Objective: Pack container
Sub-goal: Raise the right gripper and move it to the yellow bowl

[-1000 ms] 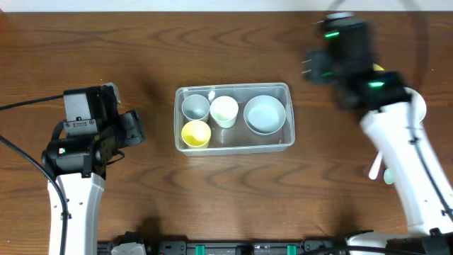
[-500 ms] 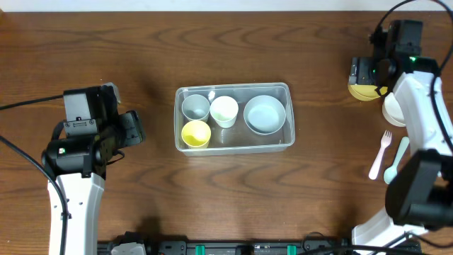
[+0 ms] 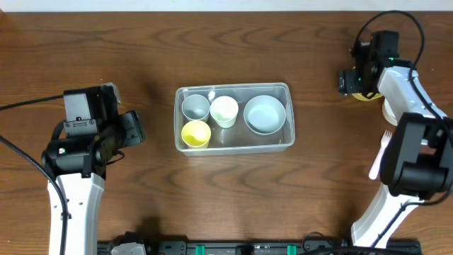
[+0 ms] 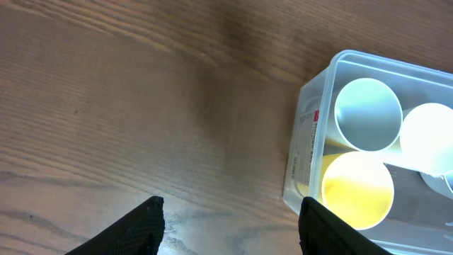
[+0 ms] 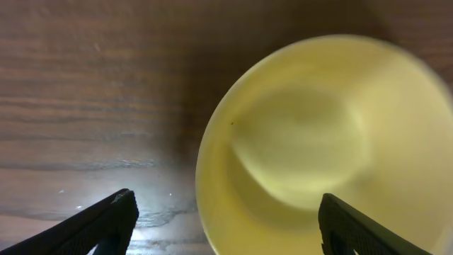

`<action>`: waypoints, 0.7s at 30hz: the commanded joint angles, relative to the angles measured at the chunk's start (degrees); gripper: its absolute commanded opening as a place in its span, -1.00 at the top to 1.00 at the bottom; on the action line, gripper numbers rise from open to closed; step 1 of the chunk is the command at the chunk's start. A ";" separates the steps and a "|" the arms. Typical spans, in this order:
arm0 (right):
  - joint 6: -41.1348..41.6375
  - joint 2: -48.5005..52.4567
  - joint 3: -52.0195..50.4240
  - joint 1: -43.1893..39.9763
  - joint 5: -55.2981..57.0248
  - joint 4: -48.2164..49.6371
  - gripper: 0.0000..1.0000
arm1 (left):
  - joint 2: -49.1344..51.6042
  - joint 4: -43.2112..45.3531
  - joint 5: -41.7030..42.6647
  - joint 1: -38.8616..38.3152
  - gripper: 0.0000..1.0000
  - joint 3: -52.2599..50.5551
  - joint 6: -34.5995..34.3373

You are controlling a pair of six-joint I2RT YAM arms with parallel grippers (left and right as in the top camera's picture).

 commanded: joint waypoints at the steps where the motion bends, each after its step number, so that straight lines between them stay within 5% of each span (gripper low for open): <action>1: -0.98 2.34 -0.26 -0.02 -0.37 0.20 -0.59 | 0.22 0.04 0.42 0.17 -0.23 0.02 -0.35; 13: -0.87 2.99 -0.24 0.04 -0.33 0.39 0.34 | 0.22 0.07 0.42 0.20 -0.23 0.02 -0.35; 21: -0.72 2.82 -0.24 0.52 -0.35 0.39 0.68 | 0.22 0.07 0.42 0.20 -0.23 0.02 -0.35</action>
